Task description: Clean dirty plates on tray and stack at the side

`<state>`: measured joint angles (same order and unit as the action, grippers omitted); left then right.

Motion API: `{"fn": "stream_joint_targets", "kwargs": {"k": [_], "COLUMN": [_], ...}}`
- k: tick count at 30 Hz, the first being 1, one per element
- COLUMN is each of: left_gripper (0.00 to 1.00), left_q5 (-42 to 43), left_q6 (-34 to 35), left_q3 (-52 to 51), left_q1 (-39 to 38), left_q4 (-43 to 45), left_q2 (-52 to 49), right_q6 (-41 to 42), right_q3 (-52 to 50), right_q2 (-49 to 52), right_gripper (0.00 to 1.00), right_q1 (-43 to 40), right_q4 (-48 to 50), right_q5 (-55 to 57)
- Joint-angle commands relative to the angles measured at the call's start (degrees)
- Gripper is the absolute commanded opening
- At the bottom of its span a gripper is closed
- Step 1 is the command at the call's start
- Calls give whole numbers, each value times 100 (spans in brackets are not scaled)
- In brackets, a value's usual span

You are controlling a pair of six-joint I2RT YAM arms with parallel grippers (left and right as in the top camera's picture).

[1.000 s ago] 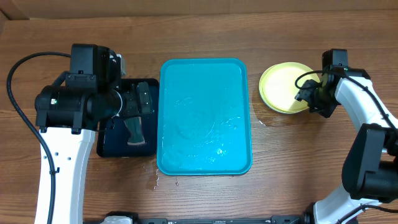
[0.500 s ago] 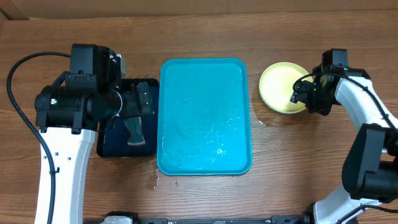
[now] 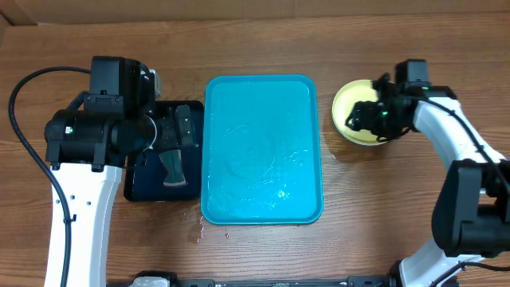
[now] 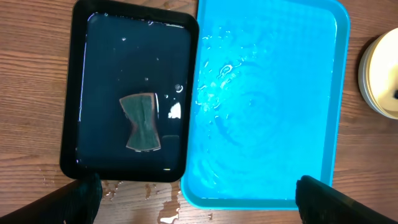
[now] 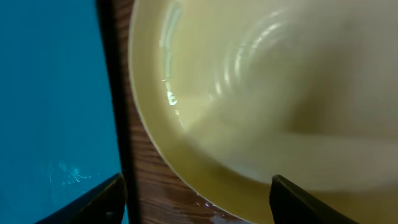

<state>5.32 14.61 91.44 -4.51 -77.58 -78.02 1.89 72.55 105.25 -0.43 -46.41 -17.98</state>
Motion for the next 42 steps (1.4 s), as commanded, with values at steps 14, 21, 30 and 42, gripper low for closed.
{"fn": "stream_joint_targets", "kwargs": {"k": [14,21,30,42], "left_gripper": [100,100,100,100], "left_q5": [42,42,42,42], "left_q6": [-48,-46,-46,-46], "left_q3": [55,55,55,55], "left_q1": [-26,-26,-26,-26], "left_q4": [22,22,22,22], "left_q2": [-20,-20,-20,-20], "right_q6": [-385,-387,-385,-385], "right_q3": [-24,-24,-24,-24], "right_q2": [-98,-98,-98,-107], "right_gripper": [100,100,100,100], "right_q1": [363,363,363,363], "right_q4": [245,243,243,245], "right_q5": [621,623,621,621]}}
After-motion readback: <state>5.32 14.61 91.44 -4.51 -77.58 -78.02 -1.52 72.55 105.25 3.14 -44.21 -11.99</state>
